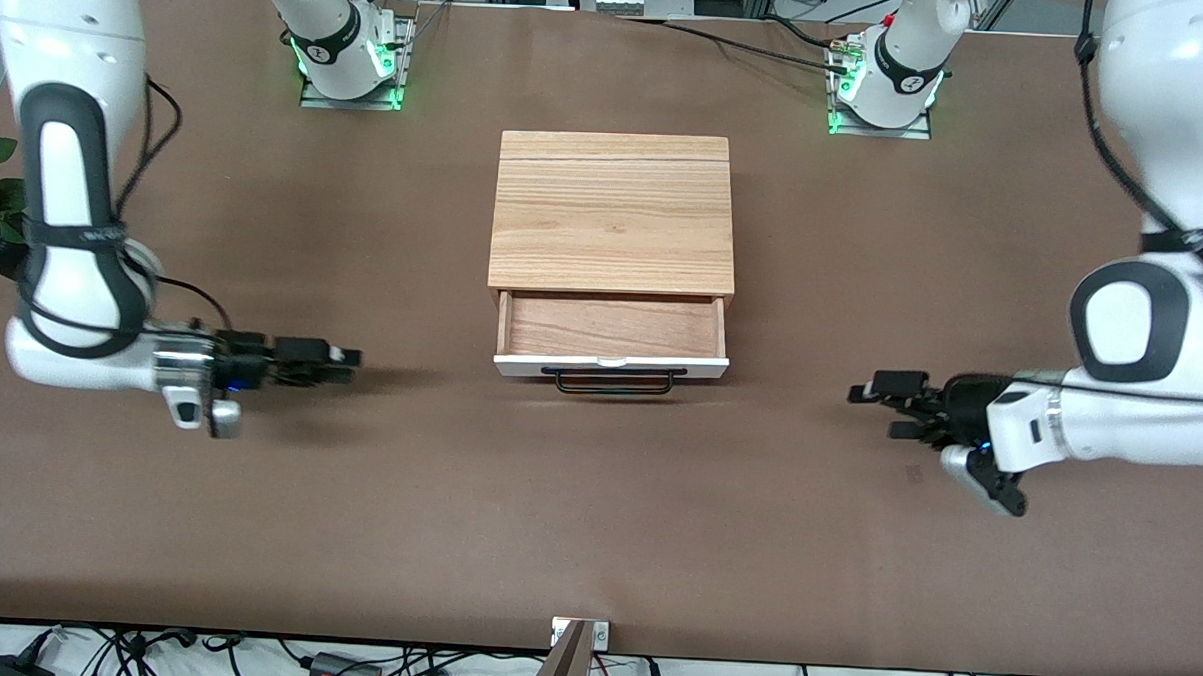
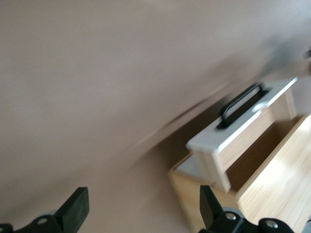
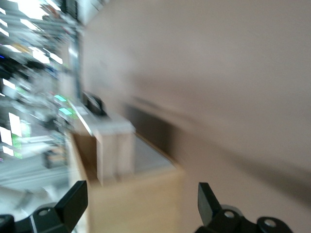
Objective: Pull top drawer with both arms simultaneously
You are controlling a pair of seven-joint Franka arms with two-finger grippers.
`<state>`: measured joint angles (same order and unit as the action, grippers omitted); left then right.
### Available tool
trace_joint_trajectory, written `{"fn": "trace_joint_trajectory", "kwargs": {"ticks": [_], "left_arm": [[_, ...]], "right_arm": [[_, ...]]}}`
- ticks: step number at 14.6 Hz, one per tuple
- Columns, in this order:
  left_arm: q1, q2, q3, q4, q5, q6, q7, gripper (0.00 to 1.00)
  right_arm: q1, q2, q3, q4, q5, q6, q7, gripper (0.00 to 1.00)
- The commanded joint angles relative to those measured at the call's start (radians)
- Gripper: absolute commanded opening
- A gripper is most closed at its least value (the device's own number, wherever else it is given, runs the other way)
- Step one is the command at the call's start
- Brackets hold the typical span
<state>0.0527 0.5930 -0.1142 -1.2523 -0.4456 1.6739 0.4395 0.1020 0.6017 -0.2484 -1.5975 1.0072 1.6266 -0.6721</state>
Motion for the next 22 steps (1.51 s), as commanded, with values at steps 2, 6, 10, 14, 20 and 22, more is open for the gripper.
{"fn": "trace_joint_trajectory", "kwargs": {"ticks": [2, 6, 10, 14, 20, 22], "left_arm": [[0.030, -0.076, -0.007, -0.015, 0.262, -0.074, -0.018, 1.00], [0.030, -0.180, 0.005, -0.019, 0.393, -0.115, -0.277, 1.00], [0.045, -0.287, 0.008, -0.024, 0.475, -0.175, -0.427, 1.00], [0.058, -0.351, 0.008, -0.035, 0.478, -0.180, -0.430, 1.00], [0.108, -0.549, -0.025, -0.336, 0.473, -0.090, -0.417, 1.00], [0.108, -0.657, -0.027, -0.482, 0.473, -0.034, -0.417, 1.00]], "right_arm": [[0.008, -0.134, -0.110, -0.033, -0.247, -0.068, 0.025, 1.00], [0.009, -0.221, -0.213, -0.001, -0.468, -0.091, 0.126, 1.00], [0.018, -0.229, -0.253, 0.082, -0.550, -0.114, 0.251, 1.00], [0.022, -0.230, -0.250, 0.172, -0.761, -0.142, 0.289, 1.00], [0.090, -0.288, -0.169, 0.252, -1.065, -0.208, 0.429, 1.00], [0.036, -0.363, -0.051, 0.199, -1.104, -0.197, 0.636, 1.00]]}}
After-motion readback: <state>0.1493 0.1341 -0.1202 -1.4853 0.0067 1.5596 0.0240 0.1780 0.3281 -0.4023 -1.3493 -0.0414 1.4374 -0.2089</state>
